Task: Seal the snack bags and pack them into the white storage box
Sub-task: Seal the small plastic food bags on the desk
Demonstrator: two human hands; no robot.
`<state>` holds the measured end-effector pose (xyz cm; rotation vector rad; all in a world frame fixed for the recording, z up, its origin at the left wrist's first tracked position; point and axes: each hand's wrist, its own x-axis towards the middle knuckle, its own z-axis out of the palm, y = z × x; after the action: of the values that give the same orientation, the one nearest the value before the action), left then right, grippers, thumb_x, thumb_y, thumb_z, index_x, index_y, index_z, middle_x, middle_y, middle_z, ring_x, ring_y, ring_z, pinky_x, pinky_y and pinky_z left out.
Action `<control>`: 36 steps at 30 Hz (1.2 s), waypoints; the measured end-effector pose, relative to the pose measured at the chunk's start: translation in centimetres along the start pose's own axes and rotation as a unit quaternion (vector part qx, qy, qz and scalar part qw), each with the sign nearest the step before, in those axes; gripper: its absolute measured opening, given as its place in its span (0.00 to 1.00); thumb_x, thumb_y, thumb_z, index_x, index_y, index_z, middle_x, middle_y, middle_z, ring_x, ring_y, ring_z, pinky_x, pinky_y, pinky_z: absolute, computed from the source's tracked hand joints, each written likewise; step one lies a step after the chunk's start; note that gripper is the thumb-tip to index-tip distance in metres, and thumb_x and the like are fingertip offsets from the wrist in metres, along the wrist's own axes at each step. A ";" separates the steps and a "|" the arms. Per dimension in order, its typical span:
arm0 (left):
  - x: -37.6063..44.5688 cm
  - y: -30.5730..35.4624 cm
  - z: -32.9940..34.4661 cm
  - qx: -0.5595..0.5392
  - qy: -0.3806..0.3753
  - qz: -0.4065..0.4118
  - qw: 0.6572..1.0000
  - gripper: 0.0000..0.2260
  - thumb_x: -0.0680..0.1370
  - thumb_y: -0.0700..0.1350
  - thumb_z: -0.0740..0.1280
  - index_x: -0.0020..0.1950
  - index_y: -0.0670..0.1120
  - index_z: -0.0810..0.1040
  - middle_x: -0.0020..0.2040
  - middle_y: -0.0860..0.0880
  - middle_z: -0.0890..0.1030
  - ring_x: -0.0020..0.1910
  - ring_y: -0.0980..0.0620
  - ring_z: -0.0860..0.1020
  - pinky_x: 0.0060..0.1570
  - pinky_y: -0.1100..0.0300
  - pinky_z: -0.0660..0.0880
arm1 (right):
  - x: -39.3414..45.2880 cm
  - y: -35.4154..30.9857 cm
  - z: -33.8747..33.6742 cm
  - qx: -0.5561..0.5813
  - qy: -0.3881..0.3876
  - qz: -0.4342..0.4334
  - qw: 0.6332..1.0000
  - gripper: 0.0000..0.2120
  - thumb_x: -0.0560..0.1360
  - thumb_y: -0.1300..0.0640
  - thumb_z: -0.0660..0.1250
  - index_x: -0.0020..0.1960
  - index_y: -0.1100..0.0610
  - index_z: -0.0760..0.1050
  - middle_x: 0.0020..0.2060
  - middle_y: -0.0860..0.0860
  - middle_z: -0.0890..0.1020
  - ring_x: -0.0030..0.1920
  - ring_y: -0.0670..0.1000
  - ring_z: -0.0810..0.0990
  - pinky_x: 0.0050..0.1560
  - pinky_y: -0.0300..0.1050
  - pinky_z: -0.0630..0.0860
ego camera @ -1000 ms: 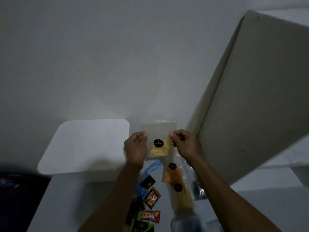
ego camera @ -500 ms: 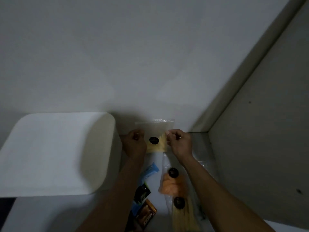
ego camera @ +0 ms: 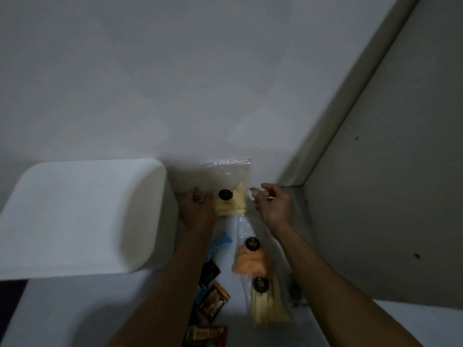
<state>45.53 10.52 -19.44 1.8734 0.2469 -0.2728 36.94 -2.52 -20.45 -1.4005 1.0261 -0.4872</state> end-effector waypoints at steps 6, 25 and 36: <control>-5.3 -3.6 -2.2 0.112 -0.060 0.042 0.991 0.13 0.77 0.47 0.70 0.59 0.43 0.79 0.50 0.46 0.82 0.50 0.49 0.79 0.48 0.60 0.72 | -4.8 2.6 -3.9 -0.177 0.012 -0.006 0.984 0.05 0.75 0.67 0.68 0.50 0.61 0.80 0.41 0.53 0.82 0.44 0.51 0.81 0.48 0.41 0.80; -7.3 -8.7 1.2 0.293 -0.207 -0.006 0.933 0.12 0.78 0.46 0.68 0.52 0.37 0.80 0.51 0.42 0.82 0.51 0.47 0.80 0.49 0.58 0.73 | -6.7 6.7 -2.3 -0.354 -0.011 0.103 0.929 0.20 0.75 0.62 0.68 0.66 0.59 0.72 0.60 0.61 0.79 0.59 0.61 0.79 0.54 0.50 0.77; -9.3 -6.1 -4.5 0.075 -0.258 -0.043 0.962 0.05 0.79 0.38 0.67 0.49 0.41 0.82 0.42 0.44 0.82 0.40 0.50 0.81 0.37 0.59 0.76 | -9.1 5.5 -3.1 -0.113 -0.022 0.202 0.973 0.17 0.69 0.46 0.74 0.53 0.52 0.77 0.49 0.53 0.84 0.48 0.55 0.83 0.49 0.53 0.83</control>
<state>35.09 16.37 -20.68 1.8698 -0.0526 -0.8431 28.26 4.00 -22.53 -1.3441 1.3214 -0.0394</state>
